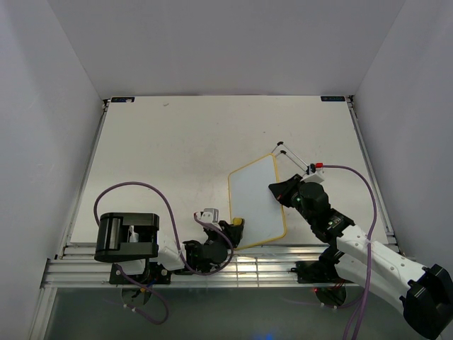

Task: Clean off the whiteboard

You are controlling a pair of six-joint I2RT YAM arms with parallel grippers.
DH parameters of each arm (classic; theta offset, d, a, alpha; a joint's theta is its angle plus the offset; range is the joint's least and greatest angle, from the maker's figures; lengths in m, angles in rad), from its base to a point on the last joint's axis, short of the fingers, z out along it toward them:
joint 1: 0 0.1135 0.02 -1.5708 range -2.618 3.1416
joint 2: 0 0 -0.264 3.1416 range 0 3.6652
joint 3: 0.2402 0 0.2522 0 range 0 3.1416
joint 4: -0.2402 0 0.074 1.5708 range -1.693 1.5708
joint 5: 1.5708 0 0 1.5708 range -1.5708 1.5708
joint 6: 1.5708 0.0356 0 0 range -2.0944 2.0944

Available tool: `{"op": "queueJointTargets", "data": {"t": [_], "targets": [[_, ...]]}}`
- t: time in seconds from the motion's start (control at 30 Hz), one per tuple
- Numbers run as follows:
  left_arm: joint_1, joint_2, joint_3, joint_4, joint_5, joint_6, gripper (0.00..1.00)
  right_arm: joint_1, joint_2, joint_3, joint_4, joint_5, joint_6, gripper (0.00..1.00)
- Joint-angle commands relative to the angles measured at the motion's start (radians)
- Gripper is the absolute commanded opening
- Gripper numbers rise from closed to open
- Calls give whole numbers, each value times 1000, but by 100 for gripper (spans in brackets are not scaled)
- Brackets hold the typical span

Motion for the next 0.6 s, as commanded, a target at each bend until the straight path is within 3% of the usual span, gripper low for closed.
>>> {"op": "queueJointTargets", "data": {"t": [0.0,0.23,0.57], "targets": [[-11,47,-20,-282,77,-46,7,8,2,48,79,27,33,8],[-85,46,79,-258,95,84,7,8,23,36,99,-1,38,8],[-119,46,160,-31,241,293,7,8,16,22,103,-6,41,8]]}}
